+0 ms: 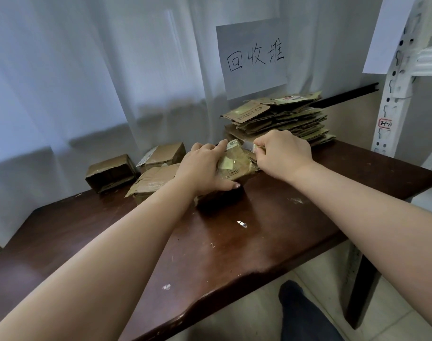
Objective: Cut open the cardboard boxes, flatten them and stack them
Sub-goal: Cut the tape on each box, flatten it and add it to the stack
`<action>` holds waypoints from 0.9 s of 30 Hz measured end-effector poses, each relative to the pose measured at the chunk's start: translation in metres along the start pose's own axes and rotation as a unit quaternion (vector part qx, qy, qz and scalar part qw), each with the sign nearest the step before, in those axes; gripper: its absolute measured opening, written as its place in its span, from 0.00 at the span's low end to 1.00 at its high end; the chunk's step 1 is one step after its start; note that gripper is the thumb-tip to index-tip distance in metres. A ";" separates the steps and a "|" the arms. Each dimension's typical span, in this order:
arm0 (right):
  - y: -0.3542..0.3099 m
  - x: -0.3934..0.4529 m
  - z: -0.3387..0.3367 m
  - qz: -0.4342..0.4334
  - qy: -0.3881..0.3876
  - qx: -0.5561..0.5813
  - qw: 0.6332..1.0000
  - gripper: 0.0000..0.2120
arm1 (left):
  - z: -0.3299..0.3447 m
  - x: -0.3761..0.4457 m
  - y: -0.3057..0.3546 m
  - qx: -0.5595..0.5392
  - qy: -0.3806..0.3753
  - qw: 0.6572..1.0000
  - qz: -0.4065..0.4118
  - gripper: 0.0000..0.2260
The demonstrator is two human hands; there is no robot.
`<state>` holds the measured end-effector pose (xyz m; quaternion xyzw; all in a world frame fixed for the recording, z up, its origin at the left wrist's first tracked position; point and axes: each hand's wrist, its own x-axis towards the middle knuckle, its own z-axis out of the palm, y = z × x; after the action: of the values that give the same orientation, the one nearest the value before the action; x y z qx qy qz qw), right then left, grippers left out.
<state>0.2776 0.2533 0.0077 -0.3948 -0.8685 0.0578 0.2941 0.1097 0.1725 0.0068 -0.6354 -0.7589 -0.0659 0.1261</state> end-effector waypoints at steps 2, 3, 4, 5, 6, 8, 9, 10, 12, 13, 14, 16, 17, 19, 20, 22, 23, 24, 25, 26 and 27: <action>-0.002 0.001 -0.004 -0.006 -0.010 -0.020 1.000 0.13 | 0.000 0.002 0.000 0.006 -0.005 1.000 0.001 0.50; -0.004 0.000 -0.005 -0.009 -0.011 -0.029 0.999 0.12 | -0.001 0.002 0.000 0.011 -0.007 1.000 0.003 0.50; -0.005 -0.001 -0.007 -0.012 -0.011 -0.037 0.999 0.11 | 0.000 0.003 0.001 0.015 -0.009 1.000 0.006 0.49; -0.006 -0.003 -0.007 -0.013 -0.010 -0.042 0.999 0.09 | 0.000 0.004 0.001 0.018 -0.010 1.000 0.008 0.49; -0.007 -0.005 -0.007 -0.015 -0.009 -0.044 0.999 0.08 | 0.002 0.004 0.001 0.019 -0.010 1.000 0.007 0.49; -0.006 -0.010 -0.006 -0.015 -0.010 -0.040 0.999 0.07 | 0.003 0.007 -0.002 0.008 -0.017 1.000 0.000 0.49; -0.005 -0.013 -0.005 -0.010 -0.014 -0.032 0.999 0.08 | 0.004 0.008 -0.004 0.002 -0.025 1.000 -0.004 0.49; -0.004 -0.015 -0.004 -0.004 -0.017 -0.023 1.000 0.08 | 0.004 0.010 -0.006 0.000 -0.030 1.000 -0.007 0.49; -0.002 -0.016 -0.005 0.008 -0.028 -0.015 0.999 0.09 | 0.005 0.012 -0.008 -0.010 -0.034 0.999 -0.016 0.49; -0.001 -0.017 -0.005 0.010 -0.038 -0.017 0.999 0.10 | 0.003 0.013 -0.009 -0.015 -0.037 0.999 -0.023 0.49; 0.001 -0.018 -0.005 0.011 -0.046 -0.020 0.999 0.10 | 0.002 0.013 -0.008 -0.012 -0.040 0.999 -0.023 0.49; 0.005 -0.019 -0.008 0.022 -0.061 -0.020 0.998 0.11 | 0.001 0.015 -0.007 0.005 -0.048 0.999 -0.015 0.49; 0.007 -0.019 -0.011 0.031 -0.066 -0.015 0.997 0.10 | 0.000 0.015 -0.007 0.003 -0.049 0.999 -0.012 0.49; 0.013 -0.015 -0.017 0.055 -0.044 0.008 0.997 0.09 | 0.000 0.012 -0.008 -0.012 -0.032 0.999 -0.001 0.49; 0.017 -0.013 -0.018 0.069 -0.022 0.027 0.997 0.09 | 0.000 0.008 -0.007 -0.021 -0.017 1.000 0.013 0.49; 0.024 -0.008 -0.016 0.086 0.004 0.061 0.994 0.09 | -0.001 -0.001 -0.006 -0.047 0.027 0.996 0.069 0.49; 0.027 -0.008 -0.014 0.090 0.006 0.076 0.993 0.09 | 0.001 -0.006 -0.006 -0.064 0.051 0.991 0.106 0.49; 0.030 -0.008 -0.010 0.095 0.012 0.094 0.991 0.08 | 0.002 -0.010 -0.007 -0.079 0.071 0.984 0.142 0.49; 0.033 -0.009 -0.006 0.102 0.024 0.117 0.988 0.08 | 0.006 -0.013 -0.009 -0.083 0.076 0.979 0.168 0.49; 0.036 -0.011 -0.003 0.110 0.037 0.141 0.983 0.07 | 0.010 -0.017 -0.012 -0.079 0.066 0.977 0.186 0.48; 0.037 -0.013 0.000 0.114 0.046 0.157 0.980 0.06 | 0.016 -0.021 -0.017 -0.071 0.039 0.978 0.192 0.48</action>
<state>0.3085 0.2694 -0.0109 -0.4425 -0.7833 0.2089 0.3833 0.0948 0.1532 -0.0131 -0.7734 -0.6108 -0.1190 0.1205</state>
